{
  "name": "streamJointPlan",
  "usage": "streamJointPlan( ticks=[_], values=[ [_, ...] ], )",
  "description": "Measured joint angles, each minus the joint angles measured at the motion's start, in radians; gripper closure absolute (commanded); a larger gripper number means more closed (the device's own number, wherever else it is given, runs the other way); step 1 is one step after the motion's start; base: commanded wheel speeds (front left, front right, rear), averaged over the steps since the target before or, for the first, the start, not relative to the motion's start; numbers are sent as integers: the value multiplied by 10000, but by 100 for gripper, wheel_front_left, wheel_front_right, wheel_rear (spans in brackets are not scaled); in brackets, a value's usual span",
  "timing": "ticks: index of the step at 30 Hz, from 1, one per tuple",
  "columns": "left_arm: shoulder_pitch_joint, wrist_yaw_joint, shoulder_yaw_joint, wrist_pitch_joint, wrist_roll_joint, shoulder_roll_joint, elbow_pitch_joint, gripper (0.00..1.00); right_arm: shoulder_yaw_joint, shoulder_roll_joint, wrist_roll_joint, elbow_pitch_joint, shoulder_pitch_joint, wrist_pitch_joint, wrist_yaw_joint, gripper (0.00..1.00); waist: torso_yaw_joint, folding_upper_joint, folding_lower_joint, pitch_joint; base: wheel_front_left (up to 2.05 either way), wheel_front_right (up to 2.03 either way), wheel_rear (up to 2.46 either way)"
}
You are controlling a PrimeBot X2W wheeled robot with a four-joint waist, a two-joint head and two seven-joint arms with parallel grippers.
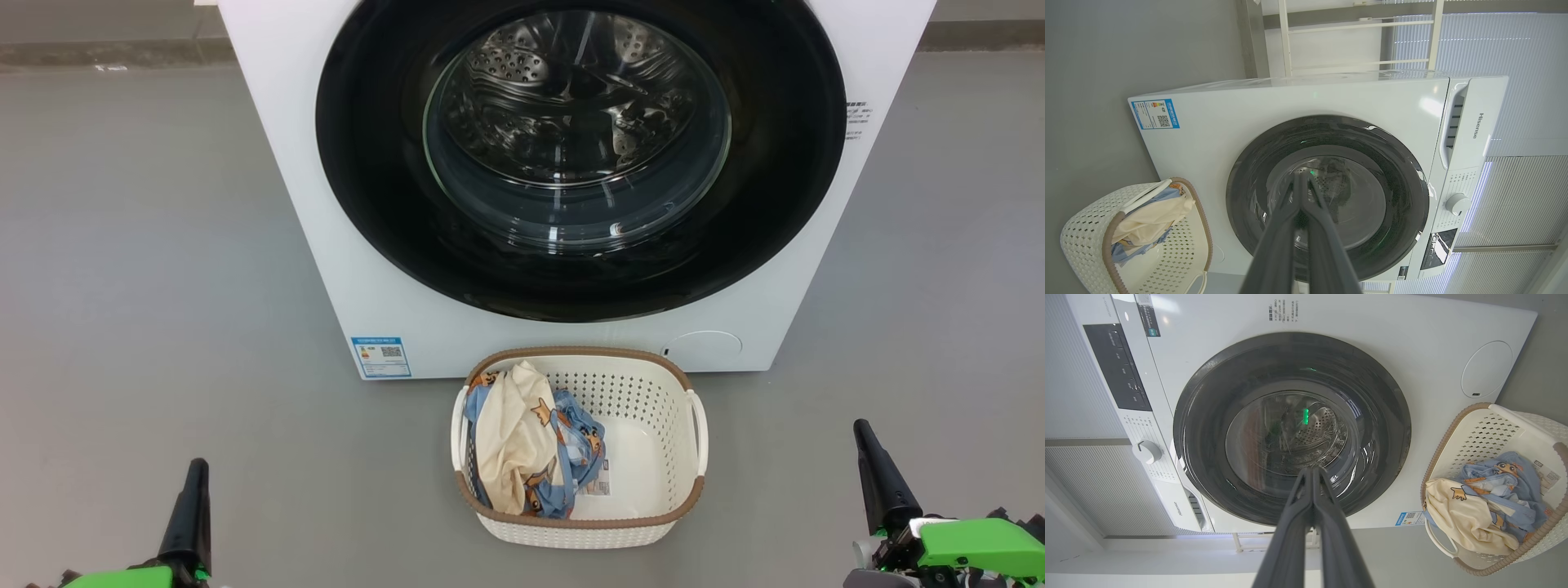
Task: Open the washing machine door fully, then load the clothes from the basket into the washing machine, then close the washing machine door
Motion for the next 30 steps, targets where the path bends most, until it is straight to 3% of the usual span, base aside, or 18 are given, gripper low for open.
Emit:
streamJointPlan(
  ticks=[10,11,12,13,14,15,24,30],
  values=[
    [0,0,15,25,0,-6,2,100,-44,4,0,2,0,0,0,100,0,0,0,0,0,0,0],
    [20,0,4,23,-2,-13,46,0,-44,6,2,46,26,-2,2,0,0,0,0,-1,0,0,0],
    [69,0,-8,23,-2,-38,150,0,-44,17,2,153,91,-2,2,0,0,0,0,-1,0,0,0],
    [151,0,-13,23,-2,-84,268,100,-48,36,2,305,164,-2,2,100,-1,0,0,-1,0,0,0],
    [262,0,-17,23,-2,-151,370,100,-46,58,2,412,267,-2,2,100,-1,0,0,-1,0,0,0],
    [368,2,-23,23,-2,-221,472,0,-48,84,2,529,357,-2,2,0,-1,0,0,1,0,0,0],
    [484,2,-113,-178,215,-207,374,0,-21,140,-130,589,478,-226,2,0,31,0,1,-4,0,0,0],
    [484,2,-217,-343,780,-140,247,0,65,140,-842,535,478,-384,2,0,53,0,1,15,0,0,0]
  ],
)
